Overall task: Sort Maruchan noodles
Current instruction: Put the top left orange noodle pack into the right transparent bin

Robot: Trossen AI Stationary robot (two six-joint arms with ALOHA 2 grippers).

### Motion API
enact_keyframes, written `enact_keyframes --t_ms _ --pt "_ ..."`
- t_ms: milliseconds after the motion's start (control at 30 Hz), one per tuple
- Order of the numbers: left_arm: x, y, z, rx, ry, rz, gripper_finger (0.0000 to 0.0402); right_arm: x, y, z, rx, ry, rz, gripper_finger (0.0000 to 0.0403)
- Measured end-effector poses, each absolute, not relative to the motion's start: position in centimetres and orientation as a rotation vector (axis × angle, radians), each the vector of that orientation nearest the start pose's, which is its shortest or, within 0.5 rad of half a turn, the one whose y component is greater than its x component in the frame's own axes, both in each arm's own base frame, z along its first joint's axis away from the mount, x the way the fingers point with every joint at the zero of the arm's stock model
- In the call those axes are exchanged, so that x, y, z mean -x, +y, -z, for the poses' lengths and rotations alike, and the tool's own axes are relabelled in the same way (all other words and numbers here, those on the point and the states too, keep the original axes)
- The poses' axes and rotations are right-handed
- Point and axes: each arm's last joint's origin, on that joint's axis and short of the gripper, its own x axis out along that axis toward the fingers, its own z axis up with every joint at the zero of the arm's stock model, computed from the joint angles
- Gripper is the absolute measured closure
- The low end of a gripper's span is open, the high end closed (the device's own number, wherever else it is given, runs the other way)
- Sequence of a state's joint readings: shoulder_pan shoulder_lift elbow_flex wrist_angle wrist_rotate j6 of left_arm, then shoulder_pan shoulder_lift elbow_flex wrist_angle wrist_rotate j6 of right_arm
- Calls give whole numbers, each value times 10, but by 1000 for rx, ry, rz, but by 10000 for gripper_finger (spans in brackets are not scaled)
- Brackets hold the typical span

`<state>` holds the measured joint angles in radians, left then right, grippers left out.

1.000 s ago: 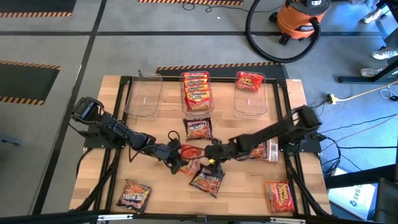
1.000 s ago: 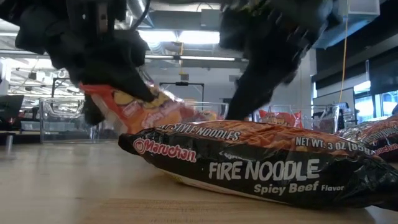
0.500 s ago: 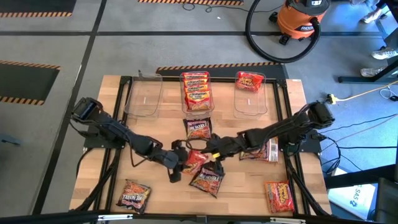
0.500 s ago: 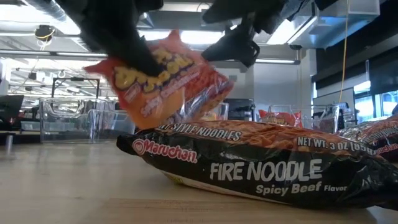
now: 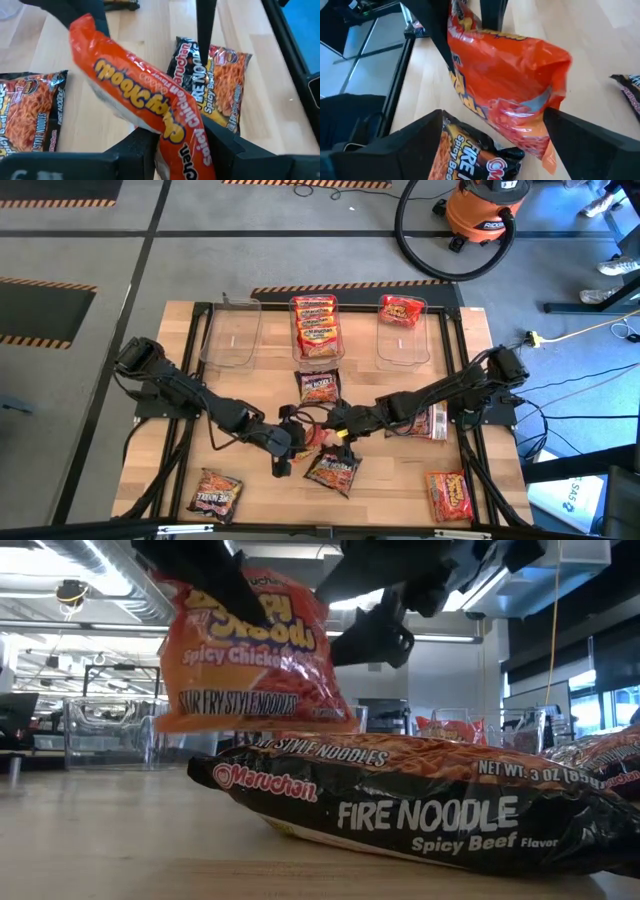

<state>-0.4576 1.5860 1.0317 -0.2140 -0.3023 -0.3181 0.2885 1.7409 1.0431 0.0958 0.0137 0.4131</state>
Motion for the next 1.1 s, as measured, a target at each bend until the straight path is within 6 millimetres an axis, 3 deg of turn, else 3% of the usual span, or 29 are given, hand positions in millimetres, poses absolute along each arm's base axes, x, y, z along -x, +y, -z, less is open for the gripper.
enact_keyframes --t_ms 267,400,700,900,1000,1100 --pt "-299 -146 -225 20 722 43 284 -341 100 -215 -233 672 -112 76" --pt "-298 -149 -226 11 713 43 284 -340 98 -214 -204 682 -107 77" --pt "-300 -150 -229 -22 660 36 284 -367 113 -186 -259 586 -339 78" --pt "-302 -148 -230 -25 640 3 283 -370 113 -179 -245 583 -318 78" --pt "-302 -148 -231 -25 631 -7 283 -370 113 -179 -222 574 -303 97" --pt "-303 -148 -232 -20 621 -5 283 -370 113 -179 -220 565 -303 143"
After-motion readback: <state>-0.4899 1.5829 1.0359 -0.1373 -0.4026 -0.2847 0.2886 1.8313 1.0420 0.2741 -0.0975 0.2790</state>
